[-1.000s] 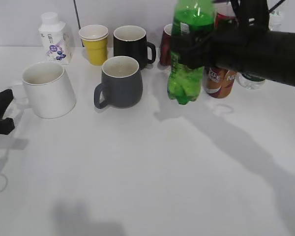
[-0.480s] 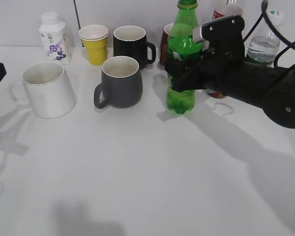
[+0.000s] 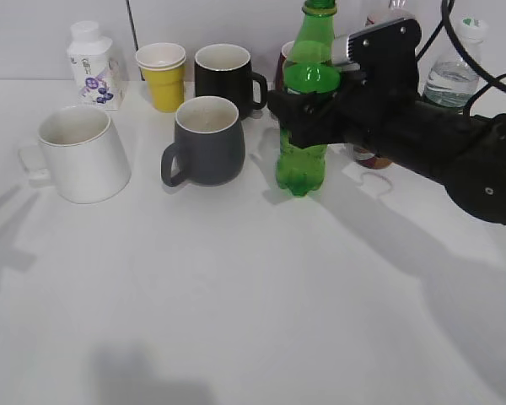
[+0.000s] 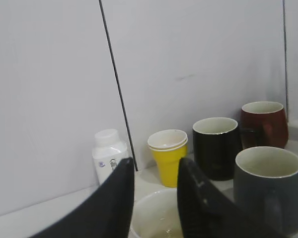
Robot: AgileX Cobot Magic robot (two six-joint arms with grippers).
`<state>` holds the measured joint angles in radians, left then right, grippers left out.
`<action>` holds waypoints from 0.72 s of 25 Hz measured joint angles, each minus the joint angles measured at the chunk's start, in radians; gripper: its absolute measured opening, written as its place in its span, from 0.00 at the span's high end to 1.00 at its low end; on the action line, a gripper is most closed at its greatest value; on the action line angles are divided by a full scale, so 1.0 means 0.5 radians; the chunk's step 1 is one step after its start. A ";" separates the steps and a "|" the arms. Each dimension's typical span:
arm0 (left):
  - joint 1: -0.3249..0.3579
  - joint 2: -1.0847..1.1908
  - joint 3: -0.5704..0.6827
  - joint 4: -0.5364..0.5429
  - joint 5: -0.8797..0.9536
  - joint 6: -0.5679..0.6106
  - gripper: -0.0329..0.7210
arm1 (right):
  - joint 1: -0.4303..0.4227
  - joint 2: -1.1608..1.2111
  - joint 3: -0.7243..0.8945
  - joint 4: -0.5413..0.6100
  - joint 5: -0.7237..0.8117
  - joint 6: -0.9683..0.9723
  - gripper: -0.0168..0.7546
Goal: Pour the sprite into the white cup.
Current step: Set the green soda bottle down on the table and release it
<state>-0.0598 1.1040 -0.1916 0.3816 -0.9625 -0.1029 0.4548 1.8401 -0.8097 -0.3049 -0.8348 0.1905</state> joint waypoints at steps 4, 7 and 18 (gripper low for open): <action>0.000 -0.072 0.000 -0.002 0.058 -0.020 0.64 | 0.000 -0.070 0.000 0.035 -0.044 -0.015 0.18; 0.000 -0.175 -0.072 0.004 0.330 -0.173 0.64 | 0.000 -0.241 0.000 0.066 0.017 -0.029 0.18; -0.311 -0.882 -0.857 -0.016 2.496 -0.450 0.63 | 0.000 -1.307 -0.002 0.077 1.192 -0.029 0.18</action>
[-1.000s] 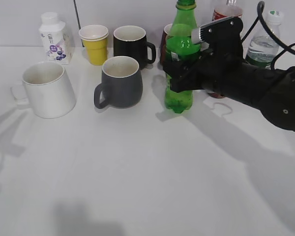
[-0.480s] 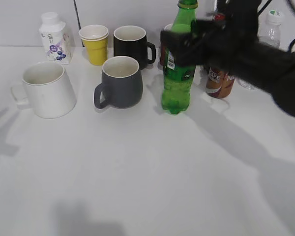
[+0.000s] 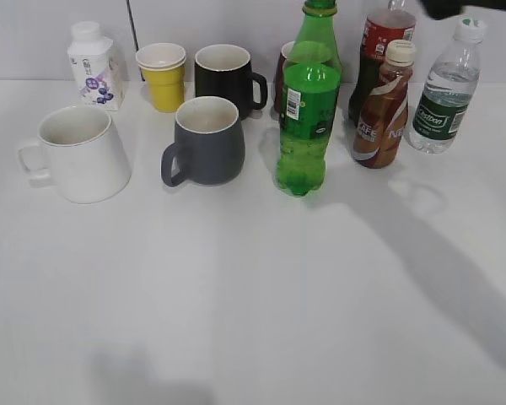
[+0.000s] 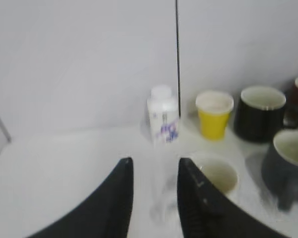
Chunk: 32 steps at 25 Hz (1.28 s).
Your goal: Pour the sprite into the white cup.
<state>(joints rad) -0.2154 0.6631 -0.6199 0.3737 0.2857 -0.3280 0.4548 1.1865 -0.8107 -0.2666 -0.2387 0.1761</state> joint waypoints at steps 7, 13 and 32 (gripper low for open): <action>-0.139 -0.418 -0.074 -0.151 0.757 -0.002 0.37 | 0.000 -0.499 0.018 0.031 0.759 0.000 0.20; -0.141 -0.747 -0.075 -0.180 1.221 0.000 0.26 | 0.000 -1.009 0.138 0.144 1.593 -0.075 0.21; -0.141 -1.284 0.194 -0.234 1.610 0.187 0.26 | 0.000 -2.179 0.621 0.393 2.589 -0.274 0.21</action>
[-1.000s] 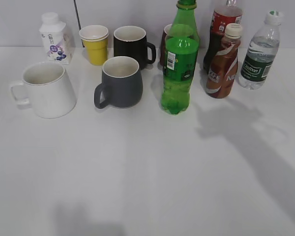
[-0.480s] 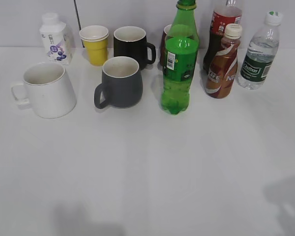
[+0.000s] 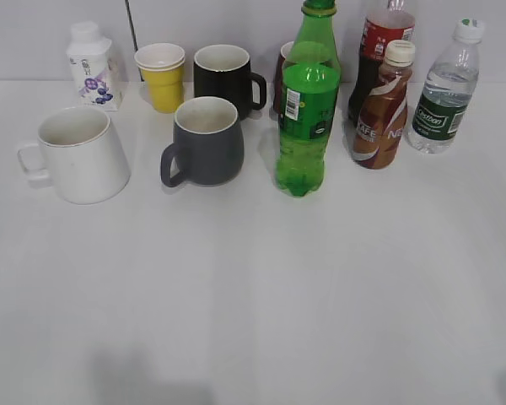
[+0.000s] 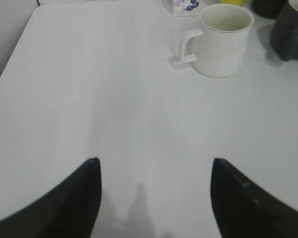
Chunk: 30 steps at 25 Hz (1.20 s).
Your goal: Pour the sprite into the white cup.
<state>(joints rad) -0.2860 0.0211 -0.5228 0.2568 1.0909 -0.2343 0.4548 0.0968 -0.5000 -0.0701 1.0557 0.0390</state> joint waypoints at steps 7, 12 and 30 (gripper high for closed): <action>0.000 0.000 0.002 -0.002 -0.032 0.015 0.32 | 0.000 0.000 0.000 0.000 -0.022 -0.004 0.21; 0.045 0.000 0.002 -0.003 -0.032 0.015 0.40 | -0.079 0.000 0.000 0.001 -0.024 -0.004 0.21; 0.386 -0.058 0.008 -0.006 -0.036 0.015 0.51 | -0.554 -0.207 0.002 -0.002 -0.031 -0.004 0.21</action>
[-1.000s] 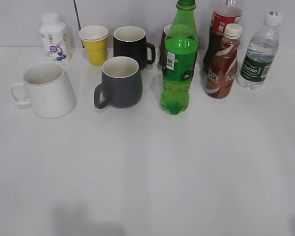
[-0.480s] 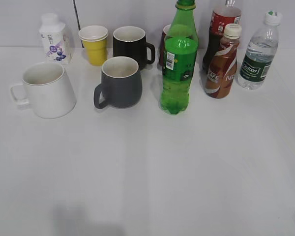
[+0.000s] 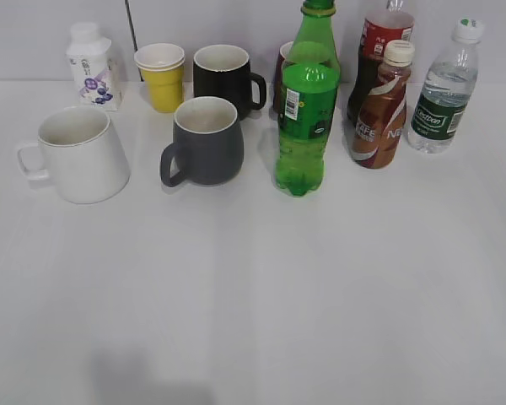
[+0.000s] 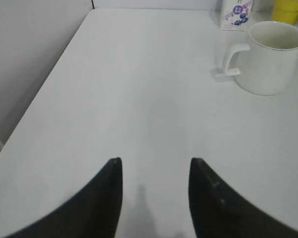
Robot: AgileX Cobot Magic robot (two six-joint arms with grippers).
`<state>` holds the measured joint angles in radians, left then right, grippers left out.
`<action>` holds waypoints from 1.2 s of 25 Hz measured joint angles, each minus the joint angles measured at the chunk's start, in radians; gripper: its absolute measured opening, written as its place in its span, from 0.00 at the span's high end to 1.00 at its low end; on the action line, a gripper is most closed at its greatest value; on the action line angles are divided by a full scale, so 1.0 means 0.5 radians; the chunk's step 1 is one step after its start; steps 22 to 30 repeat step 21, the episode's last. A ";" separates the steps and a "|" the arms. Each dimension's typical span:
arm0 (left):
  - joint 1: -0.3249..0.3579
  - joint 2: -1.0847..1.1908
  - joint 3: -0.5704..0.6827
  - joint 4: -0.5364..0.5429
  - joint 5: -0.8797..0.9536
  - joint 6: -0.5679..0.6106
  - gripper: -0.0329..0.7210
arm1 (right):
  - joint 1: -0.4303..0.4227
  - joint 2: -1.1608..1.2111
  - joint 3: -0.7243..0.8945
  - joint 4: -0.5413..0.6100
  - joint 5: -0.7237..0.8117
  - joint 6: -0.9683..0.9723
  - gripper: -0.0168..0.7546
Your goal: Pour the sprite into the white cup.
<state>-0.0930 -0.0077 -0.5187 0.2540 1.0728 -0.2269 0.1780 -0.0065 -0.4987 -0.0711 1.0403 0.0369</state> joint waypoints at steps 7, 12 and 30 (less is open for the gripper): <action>0.002 0.000 0.000 0.000 -0.002 0.000 0.51 | 0.000 -0.004 0.000 -0.004 0.000 0.000 0.21; 0.002 0.000 0.000 0.000 -0.002 0.000 0.51 | 0.000 -0.004 0.000 -0.004 0.000 0.000 0.21; 0.002 0.000 0.000 0.000 -0.002 0.000 0.57 | 0.000 -0.004 0.000 -0.004 0.000 0.000 0.21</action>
